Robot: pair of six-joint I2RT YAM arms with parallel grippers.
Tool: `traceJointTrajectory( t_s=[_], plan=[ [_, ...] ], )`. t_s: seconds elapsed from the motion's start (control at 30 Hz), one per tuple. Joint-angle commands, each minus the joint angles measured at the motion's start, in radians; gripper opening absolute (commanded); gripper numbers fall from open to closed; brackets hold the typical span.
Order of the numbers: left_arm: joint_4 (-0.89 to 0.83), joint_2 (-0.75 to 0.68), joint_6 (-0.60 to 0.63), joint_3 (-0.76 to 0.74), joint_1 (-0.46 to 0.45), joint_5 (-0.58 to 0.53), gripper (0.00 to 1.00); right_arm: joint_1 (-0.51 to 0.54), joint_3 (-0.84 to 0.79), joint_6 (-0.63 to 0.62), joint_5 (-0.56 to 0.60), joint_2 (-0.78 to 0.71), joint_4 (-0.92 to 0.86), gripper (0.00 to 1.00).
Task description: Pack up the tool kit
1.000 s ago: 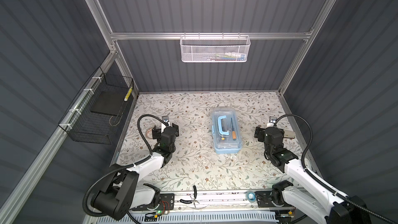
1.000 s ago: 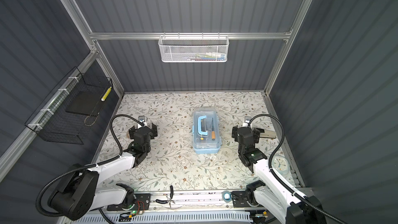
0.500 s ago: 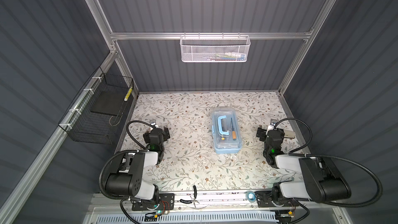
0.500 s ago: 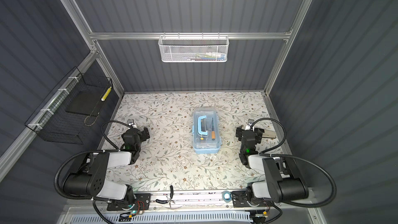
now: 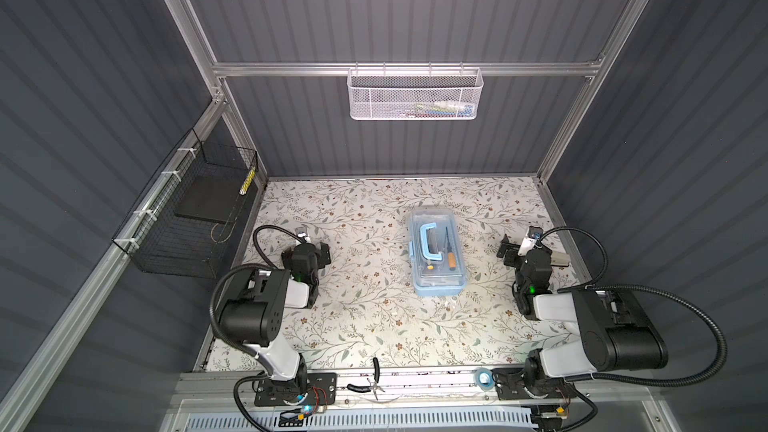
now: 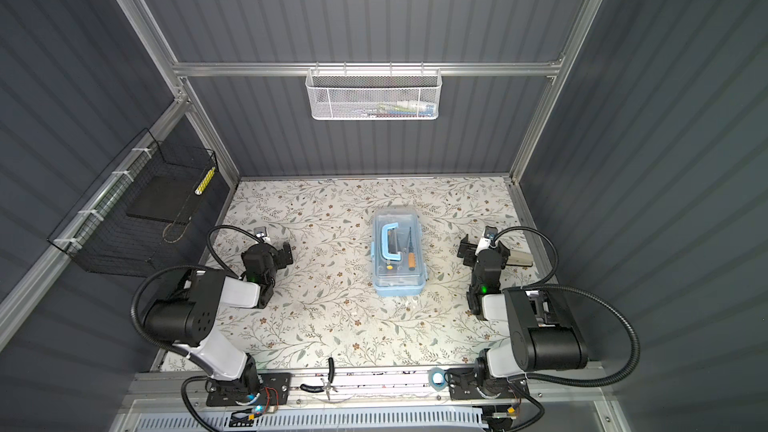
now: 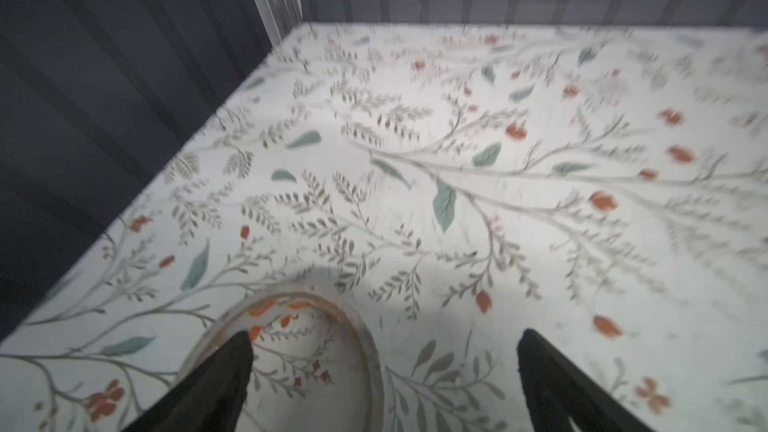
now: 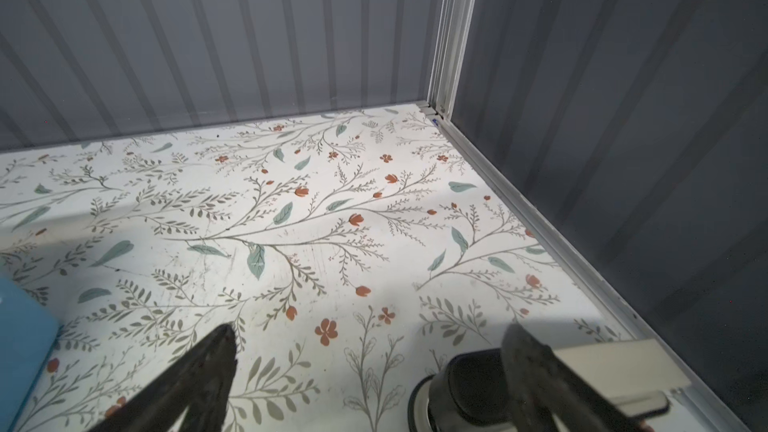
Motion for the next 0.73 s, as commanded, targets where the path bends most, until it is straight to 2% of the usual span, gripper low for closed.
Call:
traceJointTrajectory(
  t_s=[0.0, 0.03, 0.1, 0.17, 0.23, 0.37, 0.47, 0.7],
  plan=[
    [0.107, 0.018, 0.033, 0.017, 0.012, 0.031, 1.0, 0.004, 0.001, 0.007, -0.007, -0.006, 0.024, 0.99],
    [0.021, -0.005, 0.014, 0.033, 0.012, 0.035, 1.0, 0.005, 0.014, -0.002, -0.025, -0.006, -0.001, 0.99],
    [0.093, 0.017, 0.032, 0.023, 0.012, 0.028, 1.0, 0.004, 0.021, -0.007, -0.033, 0.003, -0.001, 0.99],
    [0.019, -0.002, 0.018, 0.035, 0.011, 0.033, 1.0, 0.005, 0.027, -0.005, -0.039, 0.002, -0.015, 0.99],
    [0.08, 0.013, 0.03, 0.024, 0.011, 0.028, 1.0, -0.001, 0.035, -0.002, -0.052, 0.003, -0.03, 0.99],
    [0.071, 0.008, 0.025, 0.024, 0.011, 0.032, 1.0, -0.016, 0.047, 0.006, -0.082, 0.001, -0.058, 0.99],
    [0.061, 0.006, 0.023, 0.026, 0.012, 0.033, 1.0, -0.056, 0.086, 0.027, -0.174, -0.002, -0.145, 0.99],
    [0.063, 0.005, 0.022, 0.025, 0.012, 0.032, 1.0, -0.059, 0.066, 0.027, -0.179, -0.008, -0.11, 0.99]
  ],
)
